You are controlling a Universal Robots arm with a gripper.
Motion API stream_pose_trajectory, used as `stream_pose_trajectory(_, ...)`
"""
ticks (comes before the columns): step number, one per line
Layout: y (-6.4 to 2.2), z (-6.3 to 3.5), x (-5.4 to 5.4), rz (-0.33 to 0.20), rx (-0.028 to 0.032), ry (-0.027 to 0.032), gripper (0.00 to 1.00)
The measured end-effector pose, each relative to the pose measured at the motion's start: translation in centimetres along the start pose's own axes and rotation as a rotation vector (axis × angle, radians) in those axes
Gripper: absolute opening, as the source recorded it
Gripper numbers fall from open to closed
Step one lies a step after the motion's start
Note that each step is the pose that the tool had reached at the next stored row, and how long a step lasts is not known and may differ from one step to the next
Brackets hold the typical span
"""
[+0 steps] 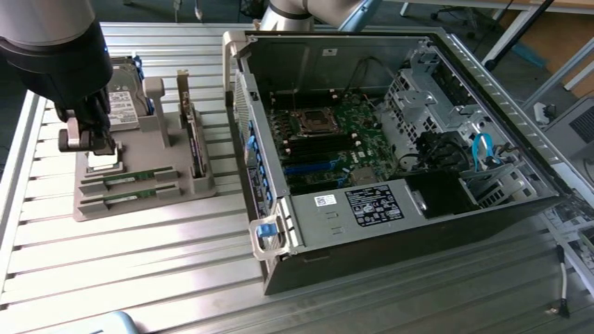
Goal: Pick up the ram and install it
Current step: 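Pick up the ram and move it above insertion slot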
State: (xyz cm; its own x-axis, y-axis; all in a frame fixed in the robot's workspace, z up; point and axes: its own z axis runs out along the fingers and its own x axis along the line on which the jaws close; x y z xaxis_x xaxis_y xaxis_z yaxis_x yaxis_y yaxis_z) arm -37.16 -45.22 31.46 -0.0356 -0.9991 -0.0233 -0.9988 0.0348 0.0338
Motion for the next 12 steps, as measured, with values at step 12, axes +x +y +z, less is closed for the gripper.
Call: stream_pose_trajectory(12,-0.11,0.0,-0.01,-0.002,0.0001,-0.0001,0.24)
